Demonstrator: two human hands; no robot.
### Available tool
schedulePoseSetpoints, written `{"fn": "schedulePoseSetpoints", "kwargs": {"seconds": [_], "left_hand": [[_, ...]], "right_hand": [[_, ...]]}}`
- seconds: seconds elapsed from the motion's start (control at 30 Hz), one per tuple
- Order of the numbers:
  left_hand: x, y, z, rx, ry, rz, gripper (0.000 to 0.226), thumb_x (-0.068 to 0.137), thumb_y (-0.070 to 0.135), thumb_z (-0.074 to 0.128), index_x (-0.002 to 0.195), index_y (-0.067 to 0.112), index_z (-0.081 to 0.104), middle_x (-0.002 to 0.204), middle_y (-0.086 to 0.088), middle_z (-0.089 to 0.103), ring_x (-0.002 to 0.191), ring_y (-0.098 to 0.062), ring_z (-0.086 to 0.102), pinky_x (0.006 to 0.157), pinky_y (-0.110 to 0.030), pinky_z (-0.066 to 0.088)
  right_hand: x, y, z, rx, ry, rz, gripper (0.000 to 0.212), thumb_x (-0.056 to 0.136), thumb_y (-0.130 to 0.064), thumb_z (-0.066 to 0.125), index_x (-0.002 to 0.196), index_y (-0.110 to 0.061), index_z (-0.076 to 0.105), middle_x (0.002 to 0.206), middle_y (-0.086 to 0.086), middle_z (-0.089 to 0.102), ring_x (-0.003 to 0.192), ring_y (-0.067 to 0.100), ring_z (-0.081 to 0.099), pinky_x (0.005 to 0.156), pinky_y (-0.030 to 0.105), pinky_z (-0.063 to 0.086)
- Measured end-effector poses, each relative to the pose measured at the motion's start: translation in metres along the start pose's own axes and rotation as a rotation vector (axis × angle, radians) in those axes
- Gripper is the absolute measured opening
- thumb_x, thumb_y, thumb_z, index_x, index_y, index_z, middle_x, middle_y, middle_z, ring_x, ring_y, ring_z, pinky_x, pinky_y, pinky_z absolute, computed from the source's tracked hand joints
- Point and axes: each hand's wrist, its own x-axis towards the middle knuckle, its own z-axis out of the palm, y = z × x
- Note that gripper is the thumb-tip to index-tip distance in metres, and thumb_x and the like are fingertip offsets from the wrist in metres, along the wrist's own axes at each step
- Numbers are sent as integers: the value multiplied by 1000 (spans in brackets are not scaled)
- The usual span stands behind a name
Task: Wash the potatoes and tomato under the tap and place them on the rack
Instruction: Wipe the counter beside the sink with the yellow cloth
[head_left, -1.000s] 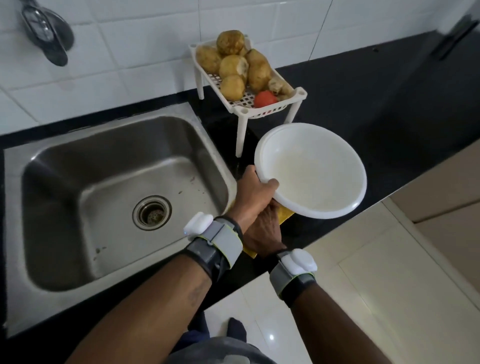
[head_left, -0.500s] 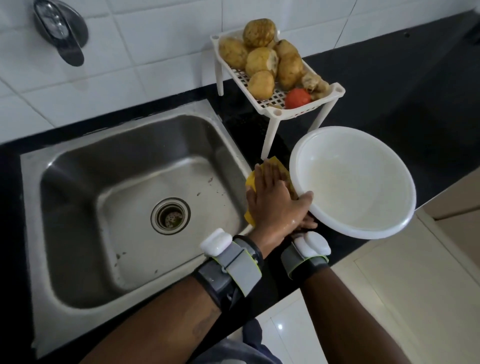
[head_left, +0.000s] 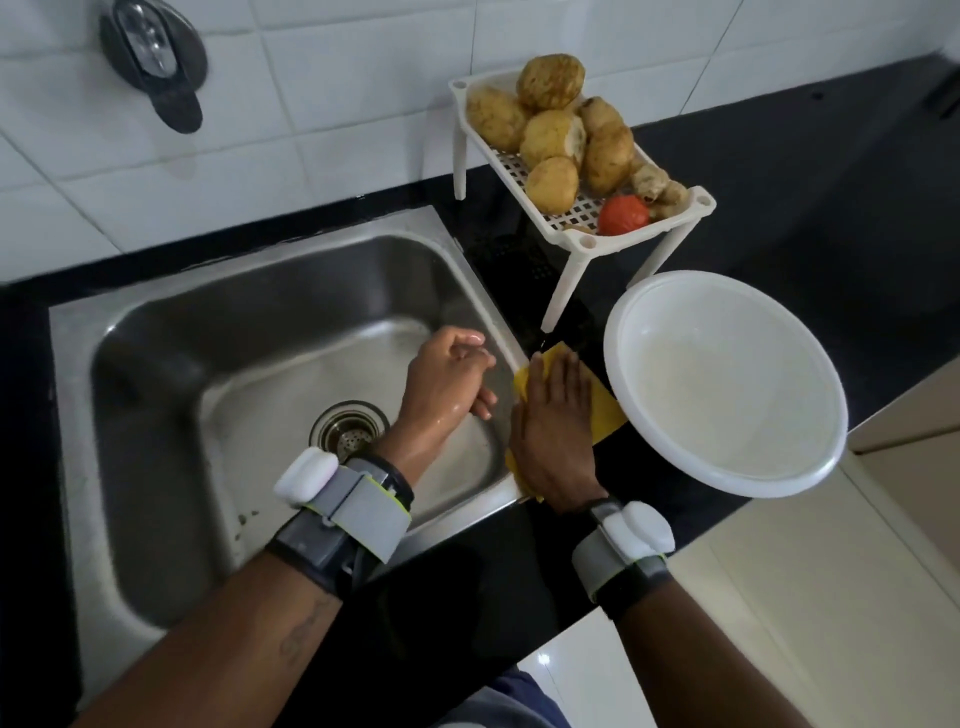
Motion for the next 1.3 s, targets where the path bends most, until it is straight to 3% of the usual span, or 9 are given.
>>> {"fn": "schedulePoseSetpoints", "kwargs": {"seconds": [0.17,0.33,0.53,0.7,0.8,1.03,1.13,1.2,1.3], "left_hand": [[5,-9,-17,-11,14,1,13,89,5,58,95,17,59,93,-8,66,50,-21,60,48,-32,50],[14,-13,-22,-32,14,12,12,91,7,58,99,14,60,91,-7,67,54,-22,62,50,-32,50],[42,-1,-30,-44,59,51,15,91,7,56,103,14,61,95,-8,68,57,-20,62,55,-34,53],[69,28,-31,-26,47,130,17,95,7,52,110,12,59,97,-6,67,61,-19,62,51,-30,52],[83,36,-29,-20,56,152,17,95,7,52,110,11,59,98,-8,68,60,-19,63,53,-32,53],[108,37,-23,-10,38,154,17,94,5,52,107,13,60,95,-9,68,62,-20,63,59,-36,55],[115,34,-23,0,42,148,17,94,6,54,106,16,61,92,-8,70,64,-21,65,61,-37,56],[124,33,-24,-7,51,157,17,93,7,55,104,17,62,90,-5,70,65,-19,66,59,-34,57],[138,32,-29,-10,67,158,17,94,7,55,103,19,62,91,-3,70,64,-17,66,59,-33,57]], "right_hand": [[0,-13,-7,57,-57,-143,55,103,-16,31,153,-3,16,161,20,8,150,31,0,121,36,-7],[39,-33,-2,103,-83,-228,60,97,-20,28,152,2,17,160,21,13,150,31,4,123,39,0],[86,-64,13,125,70,58,72,90,-31,9,145,12,26,152,36,22,145,47,18,120,52,12],[115,-73,23,111,46,231,60,100,-26,21,146,13,23,151,40,16,144,51,10,120,55,6],[126,-77,20,65,78,281,69,92,-29,12,142,15,31,148,42,23,142,53,18,118,56,10],[173,-75,13,80,142,418,55,79,-25,38,110,12,65,110,35,64,105,48,62,96,52,48],[179,-75,-4,172,179,440,43,75,-23,65,99,13,67,92,33,67,86,46,67,83,51,55],[188,-73,-4,165,257,433,51,52,-19,91,81,15,67,76,32,66,70,47,67,65,51,57],[193,-74,-23,157,363,490,51,48,-18,95,73,15,66,71,32,66,66,46,65,63,47,56]]}}
